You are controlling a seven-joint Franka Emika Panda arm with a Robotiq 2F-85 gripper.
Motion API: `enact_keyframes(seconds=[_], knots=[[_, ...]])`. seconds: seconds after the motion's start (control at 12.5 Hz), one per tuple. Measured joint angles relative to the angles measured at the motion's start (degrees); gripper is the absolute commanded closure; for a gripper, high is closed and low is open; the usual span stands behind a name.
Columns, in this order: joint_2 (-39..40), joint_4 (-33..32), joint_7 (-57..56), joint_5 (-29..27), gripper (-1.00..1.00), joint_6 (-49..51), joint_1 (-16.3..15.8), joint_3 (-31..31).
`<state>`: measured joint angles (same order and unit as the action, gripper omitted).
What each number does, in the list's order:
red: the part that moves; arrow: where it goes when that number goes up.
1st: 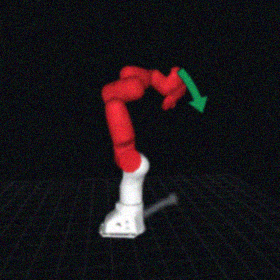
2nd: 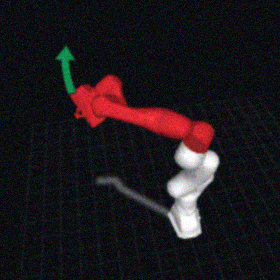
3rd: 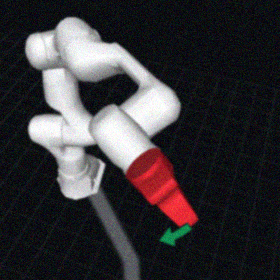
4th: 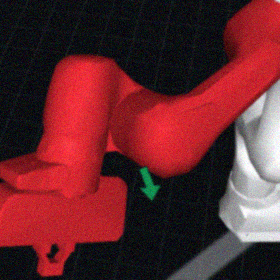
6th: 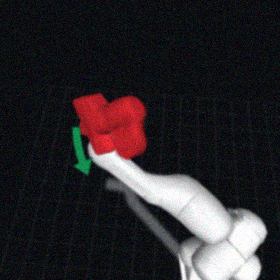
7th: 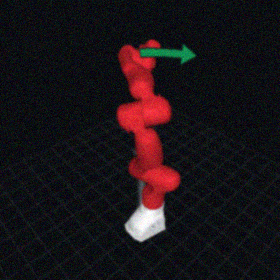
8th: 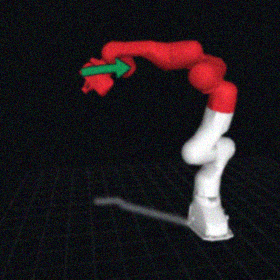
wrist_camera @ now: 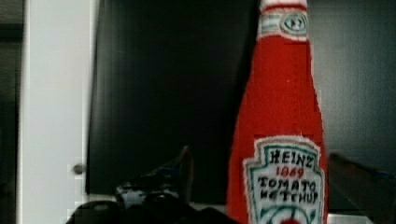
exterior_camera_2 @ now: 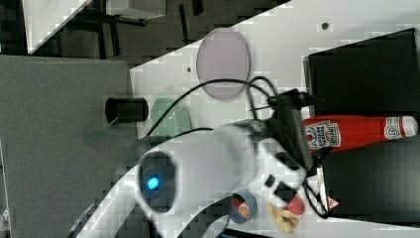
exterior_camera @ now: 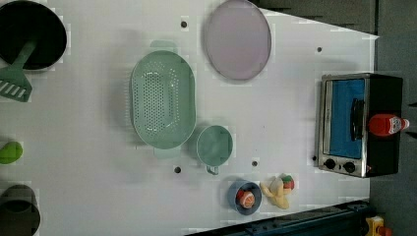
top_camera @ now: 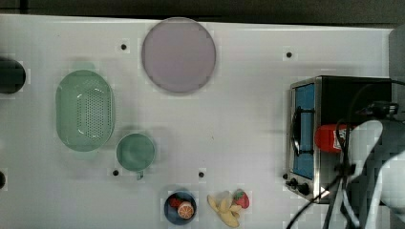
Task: Pick Ketchup from oven and place it on table.
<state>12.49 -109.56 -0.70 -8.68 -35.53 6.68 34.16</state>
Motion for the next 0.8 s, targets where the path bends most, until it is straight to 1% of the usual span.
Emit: enact_keyframes(seconds=[0.24, 0.48, 0.56, 0.72, 0.8], knots=[[5.83, -0.5, 1.7, -0.05, -1.0, -0.03, 0.13, 0.34], [7.18, -1.51, 1.97, -1.41, -1.0, 0.78, 0.22, -0.14], [7.16, -1.73, 2.02, -1.25, -0.93, 0.92, -0.03, -0.08], [7.08, -1.73, 2.22, -1.29, -0.43, 0.31, -0.43, 0.17], [7.18, -1.73, 2.29, -1.42, -0.29, -0.62, -1.22, 0.98]])
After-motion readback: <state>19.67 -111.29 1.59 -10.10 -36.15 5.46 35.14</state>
